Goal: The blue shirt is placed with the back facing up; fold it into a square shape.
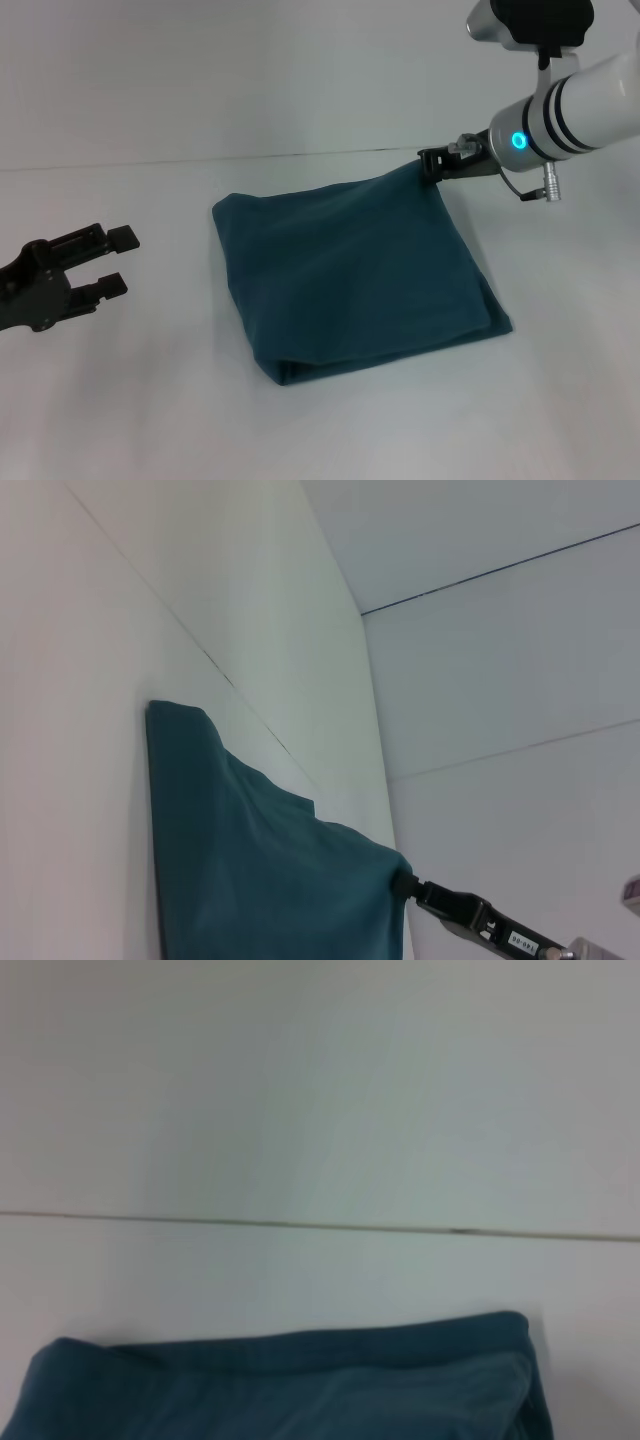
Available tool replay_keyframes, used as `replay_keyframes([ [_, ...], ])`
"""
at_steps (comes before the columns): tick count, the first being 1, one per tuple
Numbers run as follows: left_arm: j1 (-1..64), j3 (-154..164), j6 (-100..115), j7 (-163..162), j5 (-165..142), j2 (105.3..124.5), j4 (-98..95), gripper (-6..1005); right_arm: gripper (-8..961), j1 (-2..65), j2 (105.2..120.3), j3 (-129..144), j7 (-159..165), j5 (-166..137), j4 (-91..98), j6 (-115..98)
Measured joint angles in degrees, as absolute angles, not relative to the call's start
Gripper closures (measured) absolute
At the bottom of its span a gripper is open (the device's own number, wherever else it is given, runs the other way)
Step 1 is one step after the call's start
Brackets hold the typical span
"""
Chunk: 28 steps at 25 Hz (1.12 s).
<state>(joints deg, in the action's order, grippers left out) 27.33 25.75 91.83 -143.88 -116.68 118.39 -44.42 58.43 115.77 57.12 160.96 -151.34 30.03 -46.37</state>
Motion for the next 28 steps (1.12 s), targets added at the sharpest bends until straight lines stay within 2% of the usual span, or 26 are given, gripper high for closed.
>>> replay_keyframes([
  [11,27.3,25.7,91.8,-143.9,-116.6,118.53,-44.4,153,876,57.9,114.95,56.5,165.0,-157.3,28.6,-46.1],
  [17,27.3,25.7,92.0,-143.9,-116.6,118.65,-44.4,153,642,57.9,114.19,55.8,168.7,-160.1,29.3,-46.4],
  [22,27.0,25.7,92.2,-143.9,-116.3,118.65,-44.4,154,588,57.2,113.11,49.8,166.0,-153.6,33.9,-52.4],
  [25,26.9,25.7,92.3,-143.9,-115.9,118.65,-44.4,154,590,56.9,112.47,48.7,163.6,-147.2,34.3,-55.4],
  [28,26.9,25.7,92.1,-143.9,-115.9,118.62,-44.4,154,593,56.9,112.94,49.1,162.3,-144.2,32.0,-55.4],
])
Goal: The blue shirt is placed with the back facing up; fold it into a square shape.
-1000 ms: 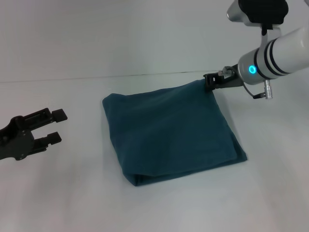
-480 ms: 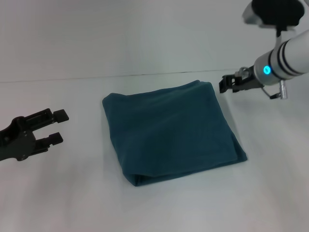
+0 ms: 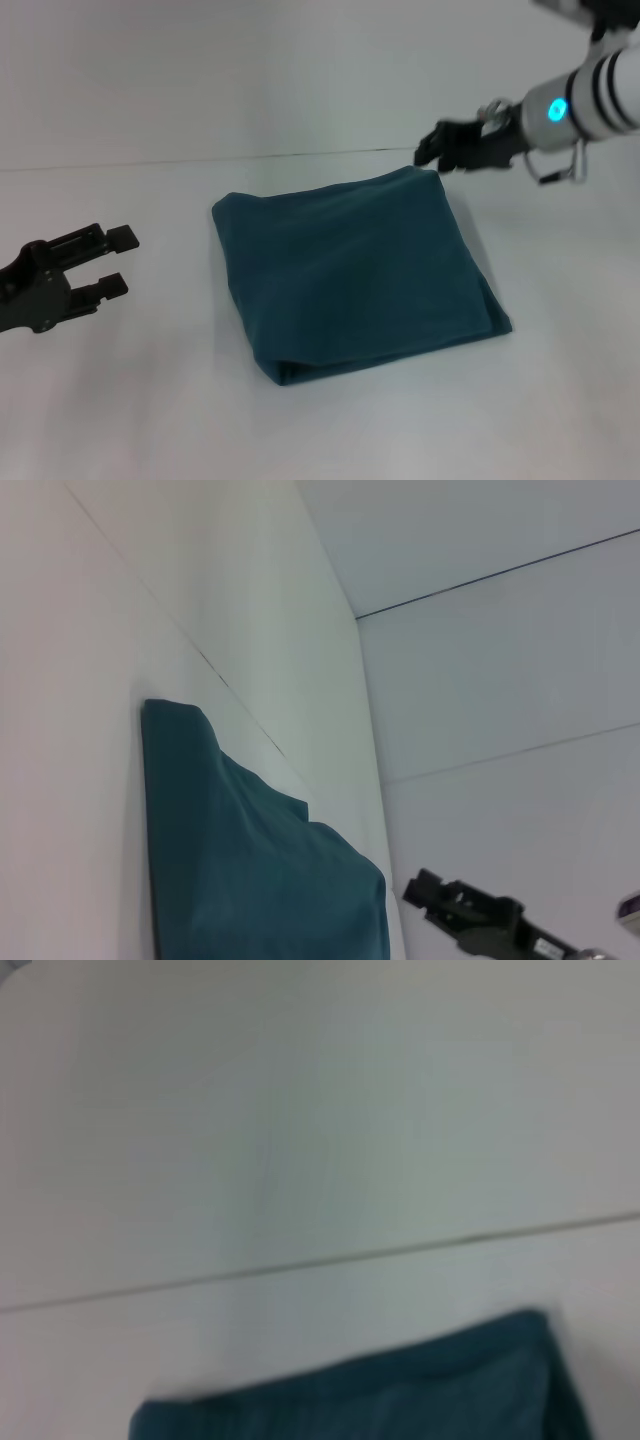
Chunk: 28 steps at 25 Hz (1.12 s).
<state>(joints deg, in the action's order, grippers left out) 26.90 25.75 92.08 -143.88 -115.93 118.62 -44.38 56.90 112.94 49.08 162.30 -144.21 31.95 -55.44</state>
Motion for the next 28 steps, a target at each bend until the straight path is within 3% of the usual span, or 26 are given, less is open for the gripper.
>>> replay_keyframes([
  [7,27.1,25.8,91.8,-143.6,-115.9,118.61,-44.4,155,595,55.8,118.16,52.9,161.5,-145.2,27.4,-40.1],
  [10,26.9,25.8,91.8,-143.6,-115.8,118.67,-44.3,155,595,55.7,118.92,55.1,161.9,-147.6,25.7,-33.7],
  [14,27.0,25.8,91.7,-143.7,-115.3,118.72,-44.3,153,595,56.7,117.77,54.9,164.0,-150.4,23.4,-32.7],
  [22,27.1,25.8,91.8,-143.8,-115.2,118.7,-44.3,153,596,51.7,116.19,51.6,163.4,-145.8,40.4,-57.1],
  [28,26.8,26.0,92.1,-143.9,-115.6,118.49,-44.3,152,597,49.2,114.62,50.5,158.6,-136.7,41.3,-70.4],
])
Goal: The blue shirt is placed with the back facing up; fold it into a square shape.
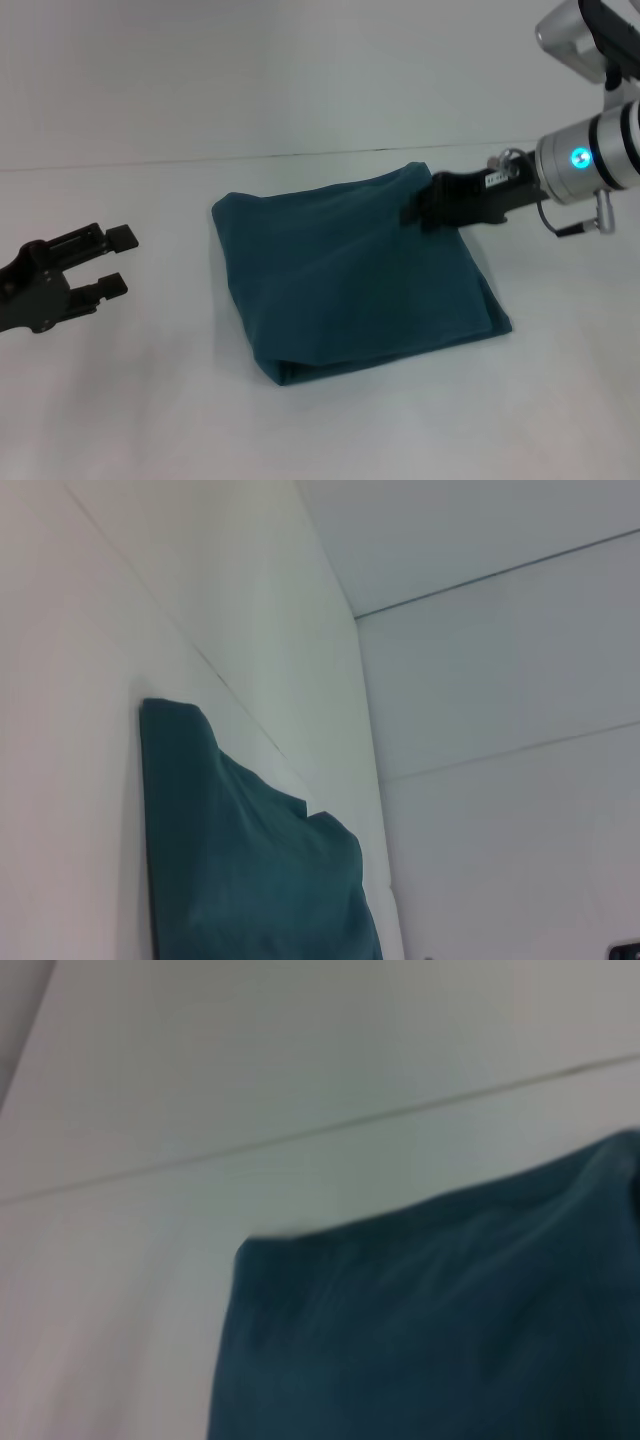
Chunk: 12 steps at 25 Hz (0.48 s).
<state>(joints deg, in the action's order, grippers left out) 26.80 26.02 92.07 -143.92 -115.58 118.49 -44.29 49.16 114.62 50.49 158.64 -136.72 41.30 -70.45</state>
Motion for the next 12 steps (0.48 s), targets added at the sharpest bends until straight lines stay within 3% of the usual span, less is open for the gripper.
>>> replay_keyframes([
  [9,26.5,26.0,92.4,-143.9,-115.6,118.53,-44.3,152,590,48.7,112.59,50.8,157.0,-136.1,38.3,-77.6],
  [12,26.4,26.0,92.4,-143.9,-115.4,118.63,-44.3,152,591,48.2,111.26,50.8,157.1,-136.7,38.5,-79.9],
])
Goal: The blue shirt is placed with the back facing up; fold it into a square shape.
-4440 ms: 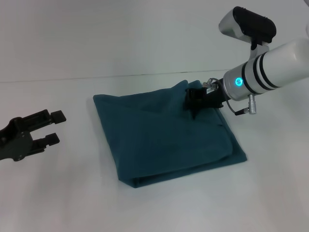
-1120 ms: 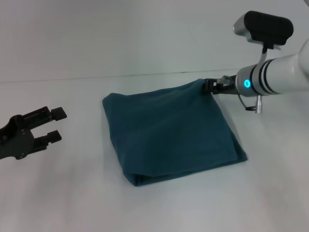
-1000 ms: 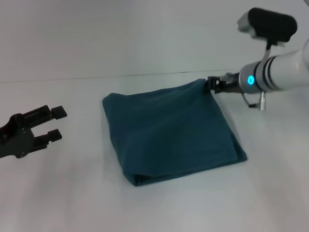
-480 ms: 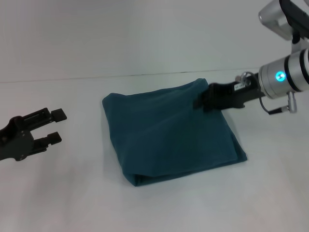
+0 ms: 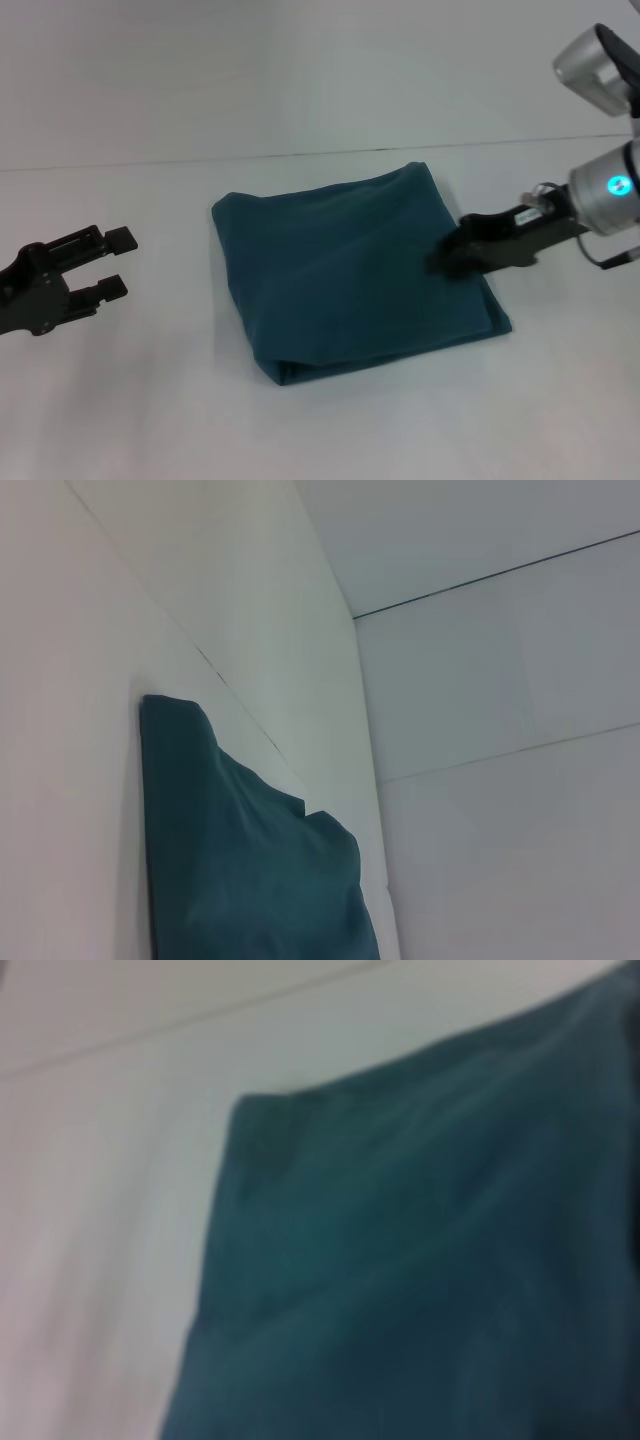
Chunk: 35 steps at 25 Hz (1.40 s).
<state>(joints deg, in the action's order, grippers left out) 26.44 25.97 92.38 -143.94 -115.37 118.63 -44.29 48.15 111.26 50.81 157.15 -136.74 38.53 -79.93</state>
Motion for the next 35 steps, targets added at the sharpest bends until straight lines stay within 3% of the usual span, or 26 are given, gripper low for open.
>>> replay_keyframes([
  [4,26.6,26.1,92.4,-143.9,-115.3,118.65,-44.3,151,592,47.5,110.2,50.7,157.3,-140.8,38.6,-82.2],
  [10,26.8,26.2,92.2,-143.9,-115.3,118.69,-44.3,151,590,47.1,110.07,50.6,155.9,-147.2,38.6,-82.0],
  [19,26.9,26.3,92.0,-143.9,-115.3,118.74,-44.1,151,591,46.8,112.27,50.4,154.0,-145.5,38.7,-79.9],
  [27,26.9,26.3,91.9,-143.9,-115.3,118.74,-43.8,150,590,46.6,112.88,50.2,154.0,-144.8,38.2,-79.0],
  [32,27.0,26.2,91.9,-143.7,-115.3,118.7,-43.6,150,651,46.0,112.67,49.0,153.2,-142.2,38.6,-79.8],
  [35,27.0,26.2,91.9,-143.7,-115.3,118.77,-43.6,150,773,45.9,112.33,49.0,153.2,-141.6,38.7,-80.3],
])
